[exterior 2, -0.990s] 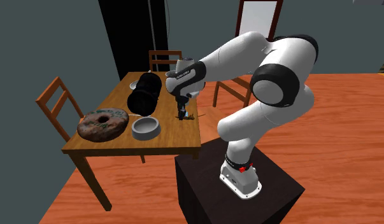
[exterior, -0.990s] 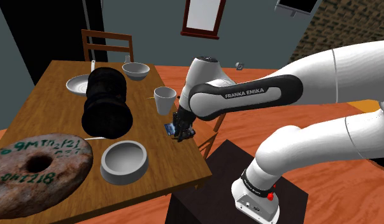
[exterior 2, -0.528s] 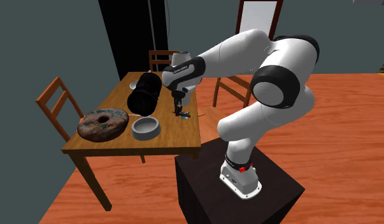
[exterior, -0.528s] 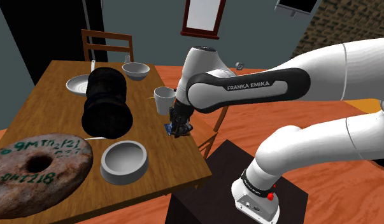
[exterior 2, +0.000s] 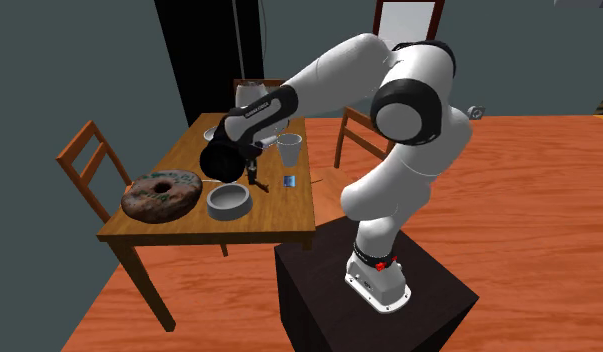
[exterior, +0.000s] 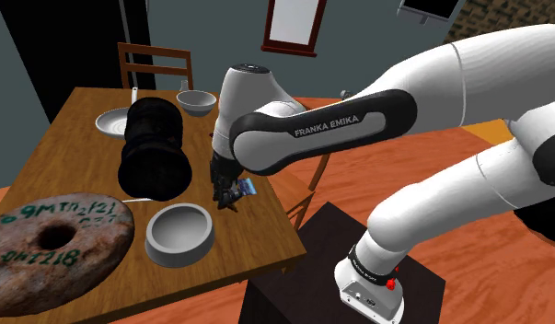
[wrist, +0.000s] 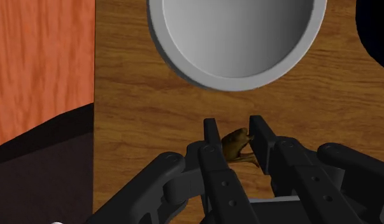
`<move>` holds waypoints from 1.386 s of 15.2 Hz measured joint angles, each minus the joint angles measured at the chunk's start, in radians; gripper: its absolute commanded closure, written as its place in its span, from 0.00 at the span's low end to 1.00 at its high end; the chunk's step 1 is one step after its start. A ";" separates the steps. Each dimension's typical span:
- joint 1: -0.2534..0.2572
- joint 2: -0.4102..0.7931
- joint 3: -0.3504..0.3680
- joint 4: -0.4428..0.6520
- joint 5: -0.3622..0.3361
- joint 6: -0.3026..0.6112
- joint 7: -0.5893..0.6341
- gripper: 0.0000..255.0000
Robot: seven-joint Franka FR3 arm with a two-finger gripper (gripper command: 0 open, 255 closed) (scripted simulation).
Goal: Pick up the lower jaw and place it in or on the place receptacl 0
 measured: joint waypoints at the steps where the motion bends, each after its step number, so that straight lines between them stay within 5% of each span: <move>1: -0.013 0.034 0.034 0.031 -0.019 0.008 0.036 1.00; 5: -0.092 0.200 0.178 0.173 -0.155 0.031 0.201 1.00; 9: -0.143 0.417 0.303 0.313 -0.397 0.032 0.426 1.00; 21: -0.065 0.609 0.255 0.287 -0.649 0.161 0.611 1.00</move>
